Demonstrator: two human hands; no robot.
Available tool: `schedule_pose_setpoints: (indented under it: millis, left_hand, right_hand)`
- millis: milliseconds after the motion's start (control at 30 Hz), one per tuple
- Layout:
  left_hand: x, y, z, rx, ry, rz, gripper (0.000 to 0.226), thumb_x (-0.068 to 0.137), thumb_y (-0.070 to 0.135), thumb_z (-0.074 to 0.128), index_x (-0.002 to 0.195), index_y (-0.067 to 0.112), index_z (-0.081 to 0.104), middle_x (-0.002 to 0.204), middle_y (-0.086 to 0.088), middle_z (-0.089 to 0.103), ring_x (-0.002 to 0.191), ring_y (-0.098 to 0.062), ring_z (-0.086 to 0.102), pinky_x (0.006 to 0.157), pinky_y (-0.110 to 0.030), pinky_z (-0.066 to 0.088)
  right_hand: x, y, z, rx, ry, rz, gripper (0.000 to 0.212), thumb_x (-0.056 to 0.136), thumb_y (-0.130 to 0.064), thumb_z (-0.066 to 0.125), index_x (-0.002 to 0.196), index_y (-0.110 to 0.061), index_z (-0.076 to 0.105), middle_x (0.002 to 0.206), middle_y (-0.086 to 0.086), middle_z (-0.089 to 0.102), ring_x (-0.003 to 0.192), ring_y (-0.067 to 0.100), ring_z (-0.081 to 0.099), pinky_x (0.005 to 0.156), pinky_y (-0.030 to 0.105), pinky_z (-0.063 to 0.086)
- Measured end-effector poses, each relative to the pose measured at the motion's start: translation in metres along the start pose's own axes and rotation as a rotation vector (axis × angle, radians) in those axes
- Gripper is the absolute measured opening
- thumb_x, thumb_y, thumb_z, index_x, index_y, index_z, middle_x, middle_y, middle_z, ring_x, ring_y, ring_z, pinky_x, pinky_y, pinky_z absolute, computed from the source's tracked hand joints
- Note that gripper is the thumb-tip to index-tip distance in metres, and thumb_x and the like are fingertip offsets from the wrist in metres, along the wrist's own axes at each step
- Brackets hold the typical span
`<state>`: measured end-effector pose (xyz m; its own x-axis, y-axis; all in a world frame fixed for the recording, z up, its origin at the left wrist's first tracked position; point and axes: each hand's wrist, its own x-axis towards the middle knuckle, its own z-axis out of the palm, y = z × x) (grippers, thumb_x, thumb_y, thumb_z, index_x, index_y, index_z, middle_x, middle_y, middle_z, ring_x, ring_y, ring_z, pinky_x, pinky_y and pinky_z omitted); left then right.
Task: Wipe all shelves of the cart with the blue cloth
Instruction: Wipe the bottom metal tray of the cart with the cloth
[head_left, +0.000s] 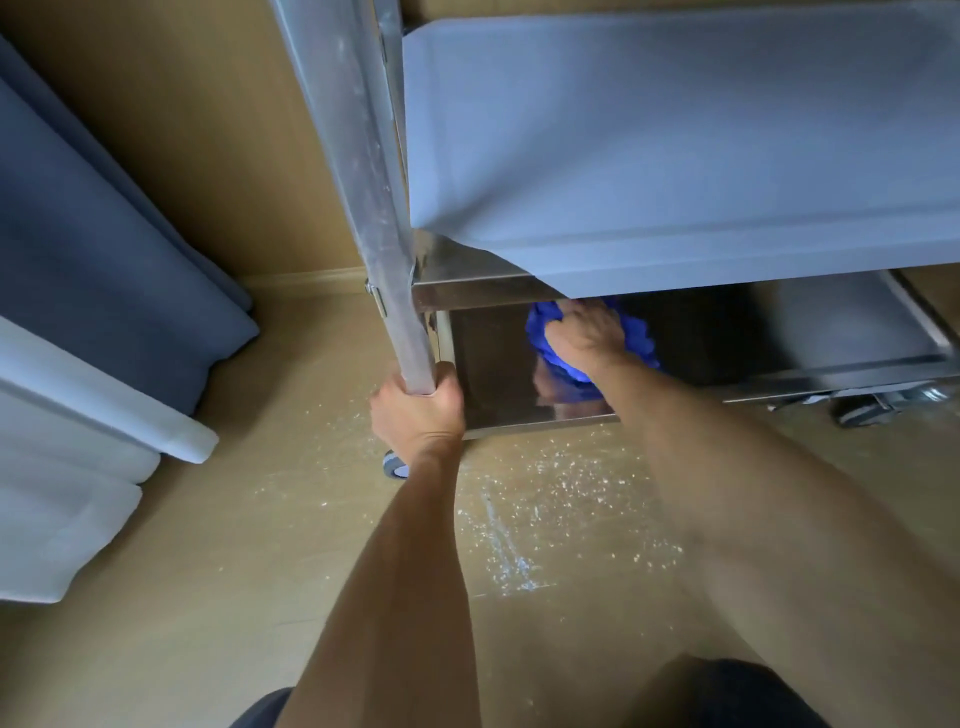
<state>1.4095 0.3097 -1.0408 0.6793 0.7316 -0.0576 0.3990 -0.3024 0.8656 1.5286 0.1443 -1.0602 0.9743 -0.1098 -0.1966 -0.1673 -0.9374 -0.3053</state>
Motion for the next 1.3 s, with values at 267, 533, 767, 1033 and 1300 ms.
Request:
schedule_pose_setpoints:
  millis: [267,533,767,1033,1300]
  left_hand:
    - [0.003,0.004,-0.008,0.055,-0.036,0.025,0.021,0.058,0.038,0.050,0.055,0.021,0.038,0.051,0.003,0.038,0.062,-0.039,0.049,0.060,-0.036,0.043]
    - [-0.003,0.011,-0.017,0.127,-0.106,-0.057,0.025,0.074,0.043,0.062,0.074,0.020,0.051,0.073,-0.006,0.057,0.079,-0.038,0.064,0.076,-0.039,0.053]
    - [0.003,0.000,-0.017,0.104,-0.182,-0.011,0.026,0.078,0.046,0.061,0.073,0.026,0.047,0.066,0.006,0.054,0.072,-0.026,0.063,0.075,-0.037,0.056]
    - [0.002,0.006,-0.027,0.138,-0.242,-0.039,0.015,0.078,0.037,0.057,0.077,0.022,0.051,0.064,0.005,0.052,0.071,-0.030,0.057,0.066,-0.030,0.041]
    - [0.002,0.008,-0.028,0.253,-0.196,-0.029,0.020,0.077,0.041,0.054,0.084,0.022,0.053,0.074,-0.002,0.057,0.077,-0.034,0.059,0.072,-0.032,0.046]
  right_hand:
    - [-0.066,-0.090,0.054,0.090,-0.025,-0.443,0.032,0.092,-0.040,0.051,0.117,-0.024,0.063,0.125,0.006,0.060,0.117,0.028,0.053,0.096,0.035,0.038]
    - [-0.140,0.008,0.066,0.107,0.347,-0.162,0.047,0.085,-0.034,0.038,0.126,-0.021,0.057,0.122,0.014,0.061,0.119,0.032,0.052,0.108,0.043,0.035]
    - [-0.108,0.078,0.049,0.085,0.503,0.120,0.060,0.083,-0.034,0.034,0.133,-0.009,0.055,0.122,0.033,0.054,0.120,0.046,0.048,0.107,0.052,0.035]
    - [-0.157,-0.062,0.120,-0.039,0.334,-0.440,0.080,0.079,-0.028,0.067,0.149,-0.013,0.030,0.142,0.013,0.042,0.138,0.030,0.032,0.118,0.044,0.018]
    - [-0.155,-0.014,0.105,0.029,0.365,-0.319,0.071,0.081,-0.007,0.059,0.148,-0.018,0.036,0.152,0.016,0.037,0.143,0.032,0.028,0.120,0.046,0.019]
